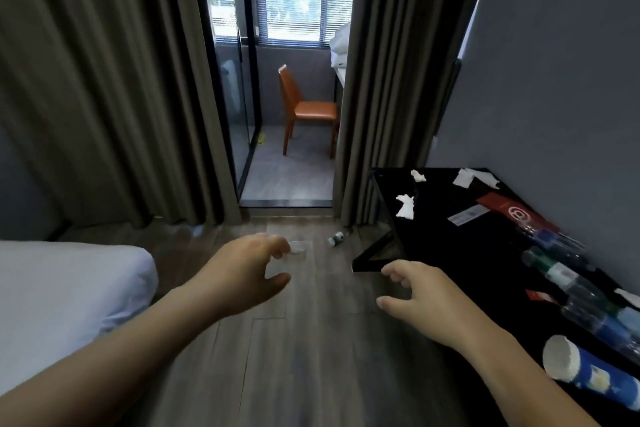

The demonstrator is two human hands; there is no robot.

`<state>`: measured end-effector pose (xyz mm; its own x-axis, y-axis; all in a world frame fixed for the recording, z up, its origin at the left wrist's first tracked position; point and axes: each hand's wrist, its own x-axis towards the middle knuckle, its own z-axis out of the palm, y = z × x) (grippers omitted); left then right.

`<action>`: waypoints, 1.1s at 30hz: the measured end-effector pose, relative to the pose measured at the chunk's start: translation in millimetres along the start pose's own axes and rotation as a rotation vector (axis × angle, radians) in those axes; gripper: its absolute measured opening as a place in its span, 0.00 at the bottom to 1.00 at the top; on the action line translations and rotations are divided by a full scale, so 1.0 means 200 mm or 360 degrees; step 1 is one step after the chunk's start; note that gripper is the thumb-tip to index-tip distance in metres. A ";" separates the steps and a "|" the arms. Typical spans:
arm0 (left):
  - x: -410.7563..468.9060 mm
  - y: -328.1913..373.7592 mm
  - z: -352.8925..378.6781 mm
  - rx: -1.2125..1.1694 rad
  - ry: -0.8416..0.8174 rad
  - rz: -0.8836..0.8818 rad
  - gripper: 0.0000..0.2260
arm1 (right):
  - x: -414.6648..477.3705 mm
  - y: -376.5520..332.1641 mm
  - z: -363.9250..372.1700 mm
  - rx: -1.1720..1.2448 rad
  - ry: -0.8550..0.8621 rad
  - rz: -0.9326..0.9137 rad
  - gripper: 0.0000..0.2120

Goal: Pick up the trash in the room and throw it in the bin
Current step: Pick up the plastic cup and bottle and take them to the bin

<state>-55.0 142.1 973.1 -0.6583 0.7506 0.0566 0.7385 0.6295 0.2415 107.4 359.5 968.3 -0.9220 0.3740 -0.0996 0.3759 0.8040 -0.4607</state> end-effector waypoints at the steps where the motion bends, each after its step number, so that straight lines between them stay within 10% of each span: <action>1: 0.10 -0.02 0.01 0.0004 -0.0012 -0.0005 0.17 | 0.11 0.03 -0.02 0.0015 -0.0018 -0.0001 0.24; 33: 2.74 -1.32 0.44 -0.0205 -0.0462 -0.0130 0.16 | 2.96 0.34 0.19 0.0017 -0.0436 0.0463 0.24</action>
<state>-598.2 404.6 854.6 -0.6318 0.7365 -0.2419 0.6484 0.6731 0.3557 -416.6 617.9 845.3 -0.7683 0.4469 -0.4583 0.6252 0.6775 -0.3875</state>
